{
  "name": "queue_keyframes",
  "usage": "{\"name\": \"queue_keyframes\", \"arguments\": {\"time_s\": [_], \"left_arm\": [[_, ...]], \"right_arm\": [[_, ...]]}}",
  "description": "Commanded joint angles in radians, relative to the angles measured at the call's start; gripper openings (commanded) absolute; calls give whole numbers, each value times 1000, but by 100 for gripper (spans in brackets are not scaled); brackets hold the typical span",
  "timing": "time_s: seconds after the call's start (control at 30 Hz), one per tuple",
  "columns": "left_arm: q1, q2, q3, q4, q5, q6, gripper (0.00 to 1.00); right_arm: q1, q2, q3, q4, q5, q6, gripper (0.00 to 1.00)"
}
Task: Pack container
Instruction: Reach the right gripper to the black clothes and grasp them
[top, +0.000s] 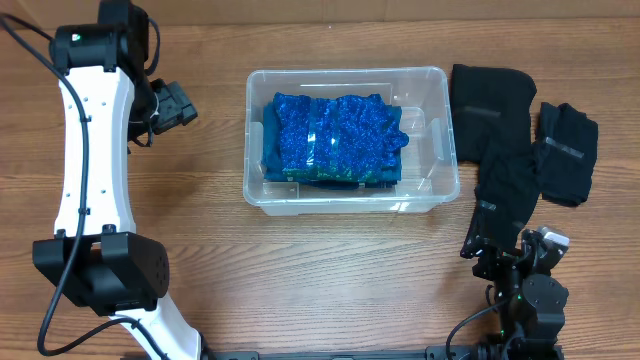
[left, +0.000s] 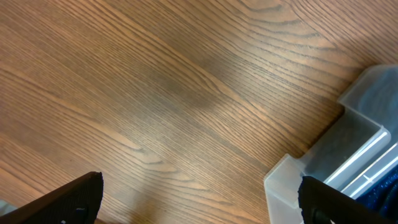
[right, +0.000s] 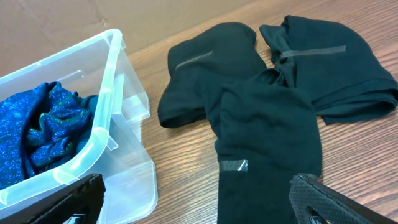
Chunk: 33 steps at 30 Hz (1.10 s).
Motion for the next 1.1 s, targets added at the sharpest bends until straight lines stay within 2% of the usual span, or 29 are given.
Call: {"name": "queue_keyframes", "arguments": {"time_s": [0.0,0.2,0.27,0.37,0.5,0.57,0.67,0.8,0.97,1.07], "left_arm": [[6,-19,-3,-2,-11,-17,100],[4,-19,-3,-2,-11,-17,100],[4,-19,-3,-2,-11,-17,100],[4,-19,-3,-2,-11,-17,100],[4,-19,-3,-2,-11,-17,100],[4,-19,-3,-2,-11,-17,100],[4,-19,-3,-2,-11,-17,100],[4,-19,-3,-2,-11,-17,100],[4,-19,-3,-1,-11,-17,100],[4,-19,-3,-1,-11,-17,100]], "right_arm": [[5,-10,-9,34,-11,13,100],[5,-10,-9,9,-391,249,100],[5,-9,-7,55,-513,257,100],[5,6,51,65,-532,283,100],[4,153,307,-39,-346,281,100],[4,268,439,-111,-275,225,100],[-4,557,684,-310,-126,183,100],[-84,967,895,-460,-103,120,100],[-315,1322,927,-481,-307,-45,100],[-467,1501,927,-478,-419,-87,100]]}}
